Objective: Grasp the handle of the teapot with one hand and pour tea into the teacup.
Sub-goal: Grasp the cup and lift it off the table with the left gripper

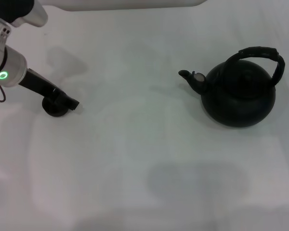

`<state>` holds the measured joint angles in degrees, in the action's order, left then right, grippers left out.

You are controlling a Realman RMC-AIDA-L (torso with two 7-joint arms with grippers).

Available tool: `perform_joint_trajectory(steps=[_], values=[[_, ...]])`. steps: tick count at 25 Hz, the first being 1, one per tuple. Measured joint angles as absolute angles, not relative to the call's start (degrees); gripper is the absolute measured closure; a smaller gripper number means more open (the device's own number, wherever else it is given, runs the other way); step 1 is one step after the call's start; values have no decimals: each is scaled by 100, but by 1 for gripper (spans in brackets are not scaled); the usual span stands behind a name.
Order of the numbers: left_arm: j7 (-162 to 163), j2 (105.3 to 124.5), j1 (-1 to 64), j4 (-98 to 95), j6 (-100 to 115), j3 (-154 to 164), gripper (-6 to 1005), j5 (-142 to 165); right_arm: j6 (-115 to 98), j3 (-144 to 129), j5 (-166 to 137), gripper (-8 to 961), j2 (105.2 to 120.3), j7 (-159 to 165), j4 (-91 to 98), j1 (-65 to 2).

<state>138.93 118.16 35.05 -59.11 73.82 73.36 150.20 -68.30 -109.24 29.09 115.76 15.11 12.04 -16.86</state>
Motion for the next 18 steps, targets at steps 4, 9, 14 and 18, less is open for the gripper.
perform_joint_trajectory(steps=[4, 9, 14, 18], values=[[13920, 11825, 3513, -5919, 7443, 7338, 140, 15035, -6830, -10924, 2909, 90, 11575, 1512, 1204, -1688], [14022, 11821, 3499, -5945, 7450, 7335, 149, 15127, -6830, -10924, 2909, 91, 11575, 1512, 1204, -1688], [14123, 11821, 3492, -5964, 7487, 7313, 158, 15244, -6830, -10924, 2909, 92, 11575, 1511, 1204, -1687], [14123, 11821, 3499, -5988, 7519, 7335, 165, 15245, -6830, -10925, 2909, 92, 11575, 1512, 1204, -1687]])
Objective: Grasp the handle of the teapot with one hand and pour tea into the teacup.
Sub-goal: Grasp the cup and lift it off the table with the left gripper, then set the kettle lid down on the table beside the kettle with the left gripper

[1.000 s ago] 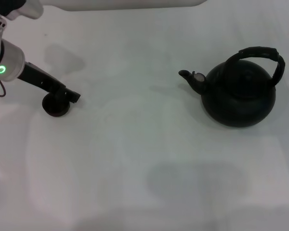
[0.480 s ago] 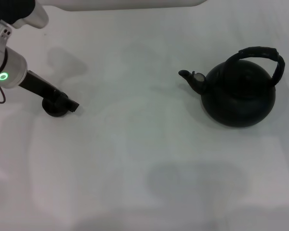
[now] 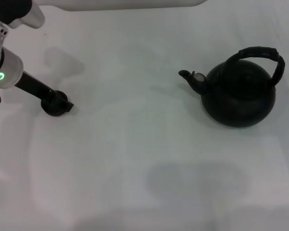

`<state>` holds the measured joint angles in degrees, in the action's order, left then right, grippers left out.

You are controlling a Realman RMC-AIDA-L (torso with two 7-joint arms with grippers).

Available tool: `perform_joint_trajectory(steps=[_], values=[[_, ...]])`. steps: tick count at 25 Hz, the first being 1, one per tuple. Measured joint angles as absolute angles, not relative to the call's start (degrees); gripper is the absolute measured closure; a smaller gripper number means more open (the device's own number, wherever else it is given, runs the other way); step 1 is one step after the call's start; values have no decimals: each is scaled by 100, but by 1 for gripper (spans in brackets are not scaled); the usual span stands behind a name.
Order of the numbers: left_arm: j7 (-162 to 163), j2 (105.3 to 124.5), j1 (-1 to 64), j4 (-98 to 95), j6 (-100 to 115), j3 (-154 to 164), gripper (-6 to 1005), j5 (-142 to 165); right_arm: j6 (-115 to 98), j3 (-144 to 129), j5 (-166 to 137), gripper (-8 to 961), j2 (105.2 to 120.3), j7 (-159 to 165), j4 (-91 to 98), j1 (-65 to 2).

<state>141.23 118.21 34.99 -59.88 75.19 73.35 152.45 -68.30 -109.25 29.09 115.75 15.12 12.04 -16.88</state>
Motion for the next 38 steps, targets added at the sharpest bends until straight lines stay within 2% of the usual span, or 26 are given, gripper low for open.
perform_joint_trajectory(steps=[6, 11, 28, 38], values=[[14107, 11829, 3514, -5994, 7535, 7343, 175, 15258, -6818, -10924, 2909, 93, 11573, 1504, 1204, -1696], [14126, 11847, 3510, -6293, 7636, 7351, 301, 15212, -6810, -10924, 2937, 94, 11567, 1491, 1204, -1702], [14196, 11908, 4094, -6523, 7237, 9491, 301, 14134, -6810, -10925, 2971, 96, 11575, 1479, 1247, -1714], [14359, 11919, 4136, -6467, 6831, 10371, 300, 13661, -6812, -10968, 2971, 97, 11584, 1506, 1232, -1705]])
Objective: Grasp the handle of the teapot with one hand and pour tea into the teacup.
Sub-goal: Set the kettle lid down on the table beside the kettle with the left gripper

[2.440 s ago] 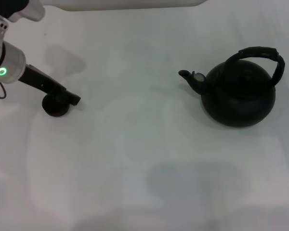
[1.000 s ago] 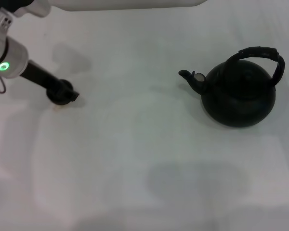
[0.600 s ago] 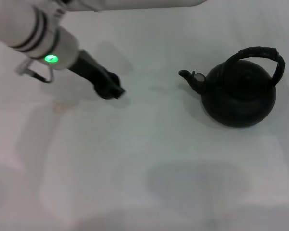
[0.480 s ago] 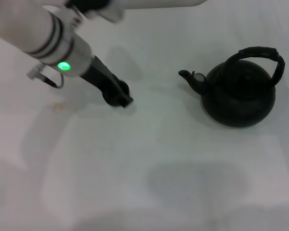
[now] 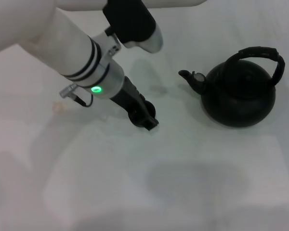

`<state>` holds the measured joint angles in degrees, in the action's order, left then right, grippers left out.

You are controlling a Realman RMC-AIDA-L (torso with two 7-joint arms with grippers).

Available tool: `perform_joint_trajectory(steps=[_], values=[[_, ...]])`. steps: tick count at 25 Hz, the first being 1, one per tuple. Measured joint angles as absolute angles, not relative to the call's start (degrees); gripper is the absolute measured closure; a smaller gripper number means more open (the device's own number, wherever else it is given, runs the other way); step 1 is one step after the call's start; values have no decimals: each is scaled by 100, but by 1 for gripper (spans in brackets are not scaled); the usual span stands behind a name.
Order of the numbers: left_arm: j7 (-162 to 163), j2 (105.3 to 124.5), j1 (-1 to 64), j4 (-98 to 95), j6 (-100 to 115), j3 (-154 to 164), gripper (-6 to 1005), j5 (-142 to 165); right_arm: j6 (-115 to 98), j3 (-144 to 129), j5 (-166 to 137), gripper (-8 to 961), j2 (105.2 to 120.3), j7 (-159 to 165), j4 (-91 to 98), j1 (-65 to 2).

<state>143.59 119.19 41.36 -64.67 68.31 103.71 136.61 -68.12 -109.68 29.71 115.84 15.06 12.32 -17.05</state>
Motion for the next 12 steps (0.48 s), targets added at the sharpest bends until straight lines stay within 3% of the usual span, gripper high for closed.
perform_joint_trajectory(steps=[12], values=[[14488, 11925, 4197, -6134, 6802, 10542, 301, 13646, -6812, -10968, 2959, 99, 11584, 1512, 1244, -1701]])
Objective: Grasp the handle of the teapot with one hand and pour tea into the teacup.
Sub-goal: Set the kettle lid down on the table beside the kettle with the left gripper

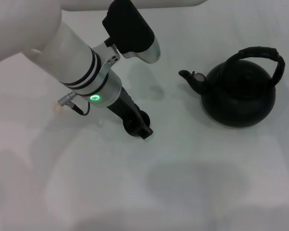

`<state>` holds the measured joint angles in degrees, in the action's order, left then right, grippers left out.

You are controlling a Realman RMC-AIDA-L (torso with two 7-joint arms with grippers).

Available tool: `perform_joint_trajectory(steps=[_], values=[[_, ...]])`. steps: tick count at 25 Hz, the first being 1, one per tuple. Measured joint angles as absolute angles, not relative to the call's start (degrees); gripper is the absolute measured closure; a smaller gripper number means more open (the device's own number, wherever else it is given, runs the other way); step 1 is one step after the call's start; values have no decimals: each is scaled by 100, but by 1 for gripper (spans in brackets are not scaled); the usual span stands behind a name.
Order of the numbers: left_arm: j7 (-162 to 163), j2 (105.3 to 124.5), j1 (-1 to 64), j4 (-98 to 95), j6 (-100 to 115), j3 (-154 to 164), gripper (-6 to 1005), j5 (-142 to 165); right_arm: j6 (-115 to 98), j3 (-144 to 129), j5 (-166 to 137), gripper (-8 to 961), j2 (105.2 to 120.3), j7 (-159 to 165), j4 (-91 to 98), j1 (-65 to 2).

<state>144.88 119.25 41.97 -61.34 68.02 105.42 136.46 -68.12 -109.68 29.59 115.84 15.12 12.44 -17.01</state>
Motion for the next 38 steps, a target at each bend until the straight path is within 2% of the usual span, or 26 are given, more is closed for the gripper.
perform_joint_trajectory(steps=[21, 38], values=[[14776, 11915, 4273, -6173, 6862, 10626, 301, 13981, -6816, -10934, 2963, 102, 11593, 1521, 1244, -1670], [14727, 11909, 4228, -6468, 6755, 10613, 197, 14081, -6814, -10925, 2971, 104, 11593, 1520, 1212, -1700]])
